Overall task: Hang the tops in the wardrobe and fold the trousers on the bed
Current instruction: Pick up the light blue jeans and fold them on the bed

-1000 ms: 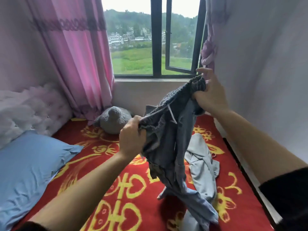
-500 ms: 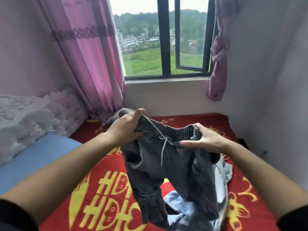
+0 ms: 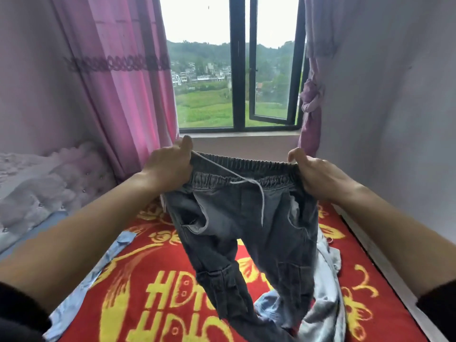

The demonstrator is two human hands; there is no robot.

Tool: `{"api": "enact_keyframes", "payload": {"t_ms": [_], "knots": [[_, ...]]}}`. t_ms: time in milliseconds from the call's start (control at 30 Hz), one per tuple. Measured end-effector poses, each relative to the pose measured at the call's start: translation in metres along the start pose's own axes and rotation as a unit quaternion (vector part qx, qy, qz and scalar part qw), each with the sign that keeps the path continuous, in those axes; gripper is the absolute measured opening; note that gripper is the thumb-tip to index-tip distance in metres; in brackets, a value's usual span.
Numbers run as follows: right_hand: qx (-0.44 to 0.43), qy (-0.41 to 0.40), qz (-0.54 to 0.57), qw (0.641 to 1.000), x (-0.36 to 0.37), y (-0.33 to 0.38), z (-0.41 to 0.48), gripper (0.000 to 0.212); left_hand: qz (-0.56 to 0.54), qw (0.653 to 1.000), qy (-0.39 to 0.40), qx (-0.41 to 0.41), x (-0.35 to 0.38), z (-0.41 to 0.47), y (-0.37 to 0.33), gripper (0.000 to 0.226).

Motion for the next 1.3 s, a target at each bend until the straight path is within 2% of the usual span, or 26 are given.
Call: {"api": "enact_keyframes", "payload": {"t_ms": [67, 167, 267, 333, 400, 500, 567, 633, 667, 700, 767, 833, 933, 1000, 1067, 1133, 1233, 1267, 1300], "knots": [[0.011, 0.009, -0.036, 0.999, -0.012, 0.024, 0.006, 0.038, -0.04, 0.999, 0.032, -0.011, -0.011, -0.013, 0.032, 0.023], [0.045, 0.032, -0.076, 0.996, -0.02, 0.059, 0.012, 0.032, -0.014, 0.998, 0.055, -0.017, -0.012, -0.027, 0.082, 0.03], [0.102, 0.057, -0.053, 0.992, -0.008, 0.089, 0.015, 0.026, 0.035, 0.991, 0.102, -0.074, 0.012, -0.039, 0.123, 0.022], [0.155, 0.087, -0.005, 0.984, 0.007, 0.105, 0.018, 0.029, 0.023, 0.983, 0.137, -0.123, 0.035, -0.049, 0.14, 0.02], [0.207, 0.137, 0.031, 0.968, 0.028, 0.12, 0.017, 0.034, -0.057, 0.968, 0.172, -0.172, 0.06, -0.062, 0.148, 0.021], [0.239, 0.197, 0.029, 0.95, 0.07, 0.135, 0.006, 0.027, -0.2, 0.933, 0.216, -0.208, 0.104, -0.084, 0.148, 0.014], [0.244, 0.248, 0.043, 0.936, 0.103, 0.14, -0.013, 0.04, -0.265, 0.907, 0.225, -0.237, 0.136, -0.104, 0.145, 0.012], [0.256, 0.331, 0.072, 0.905, 0.139, 0.145, -0.041, 0.078, -0.279, 0.899, 0.24, -0.24, 0.166, -0.13, 0.138, 0.017], [0.25, 0.374, 0.065, 0.891, 0.159, 0.148, -0.056, 0.092, -0.25, 0.906, 0.268, -0.212, 0.181, -0.146, 0.133, 0.021], [0.235, 0.406, 0.042, 0.882, 0.181, 0.151, -0.071, 0.092, -0.208, 0.914, 0.305, -0.169, 0.196, -0.162, 0.126, 0.023], [0.184, 0.423, -0.037, 0.886, 0.227, 0.154, -0.098, 0.064, -0.113, 0.918, 0.372, -0.077, 0.224, -0.192, 0.11, 0.024], [0.145, 0.409, -0.092, 0.896, 0.262, 0.158, -0.12, 0.034, -0.047, 0.907, 0.417, -0.012, 0.249, -0.219, 0.096, 0.033], [0.145, 0.437, -0.099, 0.882, 0.3, 0.161, -0.153, 0.022, 0.012, 0.891, 0.445, 0.095, 0.271, -0.254, 0.081, 0.05], [0.156, 0.471, -0.093, 0.863, 0.321, 0.159, -0.169, 0.019, 0.011, 0.862, 0.484, 0.152, 0.278, -0.271, 0.074, 0.046], [0.159, 0.508, -0.08, 0.843, 0.338, 0.156, -0.18, 0.021, -0.028, 0.826, 0.538, 0.163, 0.287, -0.287, 0.071, 0.034], [0.161, 0.544, -0.062, 0.821, 0.352, 0.152, -0.185, 0.025, -0.068, 0.818, 0.552, 0.147, 0.299, -0.299, 0.07, 0.02], [0.163, 0.595, -0.027, 0.787, 0.364, 0.143, -0.181, 0.026, -0.04, 0.811, 0.558, 0.171, 0.316, -0.299, 0.069, 0.06], [0.164, 0.611, -0.019, 0.774, 0.366, 0.138, -0.173, 0.026, -0.016, 0.799, 0.573, 0.183, 0.318, -0.291, 0.067, 0.064], [0.165, 0.632, -0.013, 0.757, 0.365, 0.133, -0.162, 0.026, 0.023, 0.782, 0.588, 0.205, 0.319, -0.28, 0.064, 0.056]]}}
Point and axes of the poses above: each hand's wrist, its own z-axis towards the middle knuckle, its own x-axis out of the palm, y = z × x, the point moved 2 cm from there along z, towards the middle knuckle, and after that the axes turned 1 degree about x, right-handed, at the moved point
